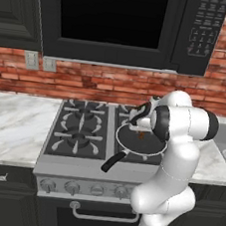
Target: Take the chicken drumsticks from the pan and place one on each plate on the dining counter.
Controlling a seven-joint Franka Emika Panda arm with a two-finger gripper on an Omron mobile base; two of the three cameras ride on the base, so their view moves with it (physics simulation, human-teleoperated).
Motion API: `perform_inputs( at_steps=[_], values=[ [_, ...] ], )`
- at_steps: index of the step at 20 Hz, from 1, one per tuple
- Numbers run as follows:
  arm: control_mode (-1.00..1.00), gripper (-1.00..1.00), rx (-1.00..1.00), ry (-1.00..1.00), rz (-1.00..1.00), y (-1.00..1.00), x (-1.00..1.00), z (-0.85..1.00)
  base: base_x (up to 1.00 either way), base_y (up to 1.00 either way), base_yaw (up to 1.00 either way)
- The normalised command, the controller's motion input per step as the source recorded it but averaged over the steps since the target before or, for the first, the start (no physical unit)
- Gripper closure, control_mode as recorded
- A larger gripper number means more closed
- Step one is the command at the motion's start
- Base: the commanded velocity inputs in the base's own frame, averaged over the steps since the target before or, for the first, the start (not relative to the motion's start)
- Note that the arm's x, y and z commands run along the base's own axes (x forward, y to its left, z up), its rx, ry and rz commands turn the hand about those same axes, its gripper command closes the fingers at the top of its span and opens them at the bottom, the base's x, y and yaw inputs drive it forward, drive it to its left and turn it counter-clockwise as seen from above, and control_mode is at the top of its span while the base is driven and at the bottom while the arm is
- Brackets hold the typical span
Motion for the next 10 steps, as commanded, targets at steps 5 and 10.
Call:
perform_inputs(
  at_steps=[5,10],
  values=[
    [-1.00,1.00,-0.02,-0.07,0.00,0.15,0.02,-0.54,0.00,0.00,0.00],
    [-1.00,1.00,0.00,-0.09,0.08,0.12,0.18,-0.59,0.00,0.00,0.00]
  ],
)
